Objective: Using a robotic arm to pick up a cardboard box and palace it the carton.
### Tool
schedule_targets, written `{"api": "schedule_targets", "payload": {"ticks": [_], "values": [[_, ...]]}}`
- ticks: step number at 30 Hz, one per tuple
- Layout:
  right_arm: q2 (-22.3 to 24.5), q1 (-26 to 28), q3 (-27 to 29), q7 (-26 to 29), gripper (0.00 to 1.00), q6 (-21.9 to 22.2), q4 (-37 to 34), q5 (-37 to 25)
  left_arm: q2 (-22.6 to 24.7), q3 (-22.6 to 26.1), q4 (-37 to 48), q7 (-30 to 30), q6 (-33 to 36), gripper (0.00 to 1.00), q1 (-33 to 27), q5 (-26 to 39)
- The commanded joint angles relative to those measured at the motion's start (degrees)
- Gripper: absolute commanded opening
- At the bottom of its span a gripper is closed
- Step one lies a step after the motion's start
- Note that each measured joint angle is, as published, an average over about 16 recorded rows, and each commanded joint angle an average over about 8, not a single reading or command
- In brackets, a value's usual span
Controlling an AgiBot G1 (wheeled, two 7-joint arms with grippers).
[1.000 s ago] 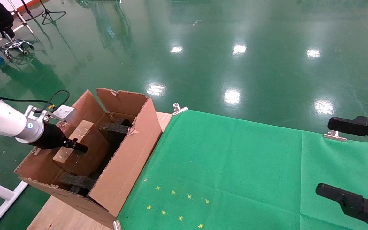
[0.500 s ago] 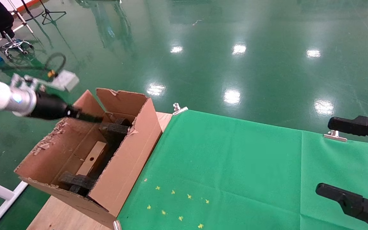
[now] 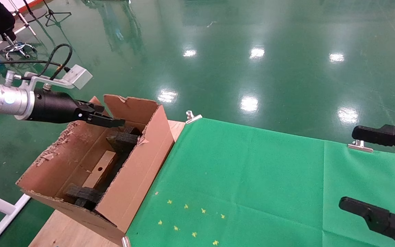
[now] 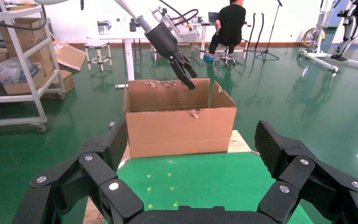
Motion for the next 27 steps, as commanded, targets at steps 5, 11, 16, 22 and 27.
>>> {"api": "schedule_targets", "payload": {"ticks": [5, 11, 16, 22, 27], "values": [[0.0, 0.0, 0.0, 0.0, 1.00, 0.0, 0.0, 0.0, 0.1, -1.8, -1.8, 1.1, 0.6, 1.00, 1.9, -1.5], [0.0, 0.0, 0.0, 0.0, 1.00, 0.0, 0.0, 0.0, 0.4, -6.3, -6.2, 3.7, 2.3, 1.00, 6.6, -5.7], [0.0, 0.0, 0.0, 0.0, 1.00, 0.0, 0.0, 0.0, 0.6, -10.1, -9.9, 5.8, 3.6, 1.00, 10.5, -9.2], [0.0, 0.0, 0.0, 0.0, 1.00, 0.0, 0.0, 0.0, 0.8, -14.7, -14.3, 8.4, 5.3, 1.00, 15.2, -13.5], [0.0, 0.0, 0.0, 0.0, 1.00, 0.0, 0.0, 0.0, 1.0, -18.4, -17.9, 10.5, 6.6, 1.00, 18.9, -16.9]]}}
